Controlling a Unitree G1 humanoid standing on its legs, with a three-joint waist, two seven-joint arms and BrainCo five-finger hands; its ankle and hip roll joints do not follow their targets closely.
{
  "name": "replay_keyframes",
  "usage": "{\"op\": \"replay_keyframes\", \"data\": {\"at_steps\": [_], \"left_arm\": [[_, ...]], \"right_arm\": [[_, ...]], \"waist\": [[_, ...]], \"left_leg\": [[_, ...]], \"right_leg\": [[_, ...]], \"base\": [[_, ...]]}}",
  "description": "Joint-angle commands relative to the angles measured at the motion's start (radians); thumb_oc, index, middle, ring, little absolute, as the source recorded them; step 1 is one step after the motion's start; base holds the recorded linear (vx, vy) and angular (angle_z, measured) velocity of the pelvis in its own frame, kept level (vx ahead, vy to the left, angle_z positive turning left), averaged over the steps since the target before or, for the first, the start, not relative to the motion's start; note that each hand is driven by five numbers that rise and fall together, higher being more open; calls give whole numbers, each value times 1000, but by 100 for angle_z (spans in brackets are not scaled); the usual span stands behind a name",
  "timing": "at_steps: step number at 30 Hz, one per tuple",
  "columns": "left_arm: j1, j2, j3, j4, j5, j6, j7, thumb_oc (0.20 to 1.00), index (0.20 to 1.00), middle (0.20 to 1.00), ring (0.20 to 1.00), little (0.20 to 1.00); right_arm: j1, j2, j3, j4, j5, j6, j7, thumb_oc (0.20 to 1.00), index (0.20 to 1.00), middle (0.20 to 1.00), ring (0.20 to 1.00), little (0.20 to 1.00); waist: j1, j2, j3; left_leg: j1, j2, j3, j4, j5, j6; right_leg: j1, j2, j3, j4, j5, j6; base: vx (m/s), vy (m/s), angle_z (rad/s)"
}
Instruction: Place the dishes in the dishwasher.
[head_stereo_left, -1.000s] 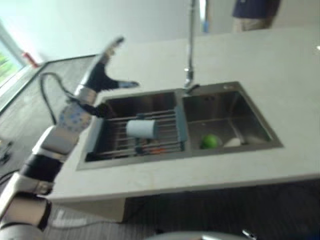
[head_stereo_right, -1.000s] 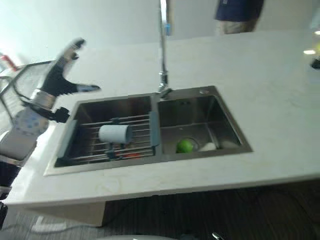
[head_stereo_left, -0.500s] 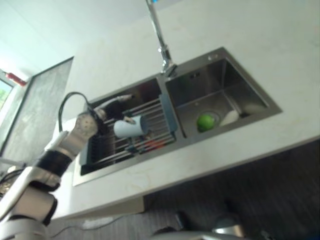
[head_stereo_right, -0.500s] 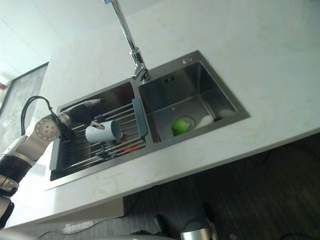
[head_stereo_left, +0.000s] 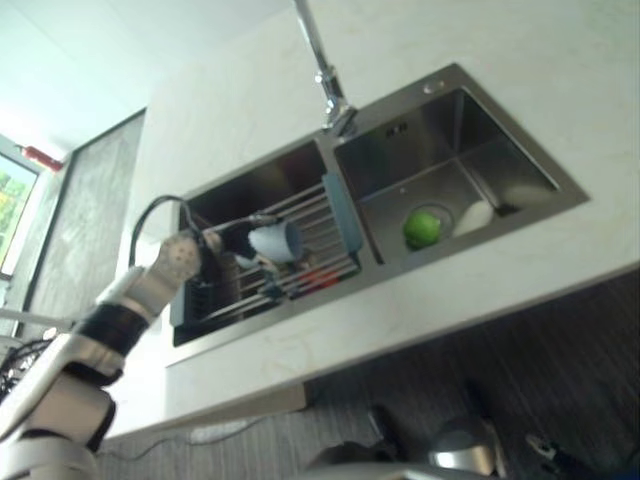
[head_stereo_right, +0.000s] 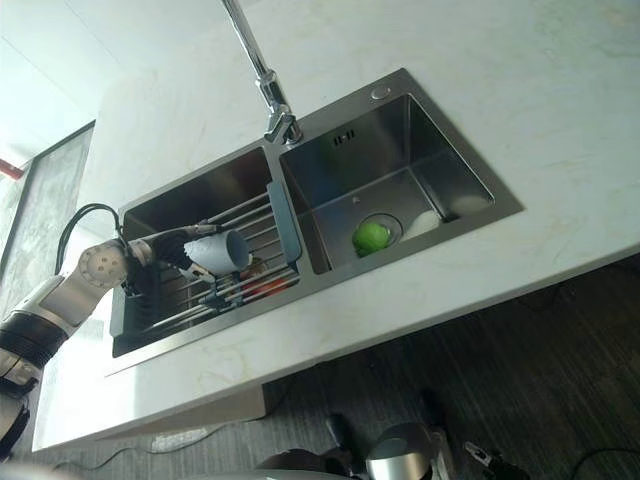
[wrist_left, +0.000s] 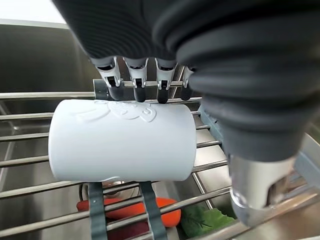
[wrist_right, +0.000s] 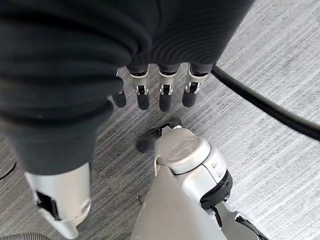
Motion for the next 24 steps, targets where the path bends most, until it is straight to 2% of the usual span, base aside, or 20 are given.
{"op": "replay_keyframes", "data": {"at_steps": [1,13,21,24], "left_arm": [[-24,33,75,84,8,-10,20,1000,1000,1000,1000,1000],[-7,4,116,185,141,-9,249,1000,1000,1000,1000,1000],[-72,-27,93,264,196,6,303,1000,1000,1000,1000,1000],[-122,-45,65,286,172,27,314,1000,1000,1000,1000,1000]], "right_arm": [[2,0,-1,1,11,9,1,1000,1000,1000,1000,1000],[-5,-4,17,-35,32,13,-1,1000,1000,1000,1000,1000],[-48,1,56,-65,63,17,-1,1000,1000,1000,1000,1000],[-72,9,89,-102,92,18,-8,1000,1000,1000,1000,1000]], "waist": [[-2,-53,-27],[-6,-77,27],[-9,-102,91],[-12,-118,116]], "left_leg": [[-23,16,-62,59,-106,-27],[-67,24,-65,73,-94,-31],[-129,34,-75,87,-77,-33],[-167,46,-77,104,-68,-36]], "right_leg": [[-91,-71,-37,103,-44,70],[-137,-75,-26,123,-40,68],[-205,-68,-12,151,-33,60],[-246,-59,-3,171,-29,52]], "base": [[0,0,0],[-4,2,0],[-75,-6,0],[-88,-32,3]]}}
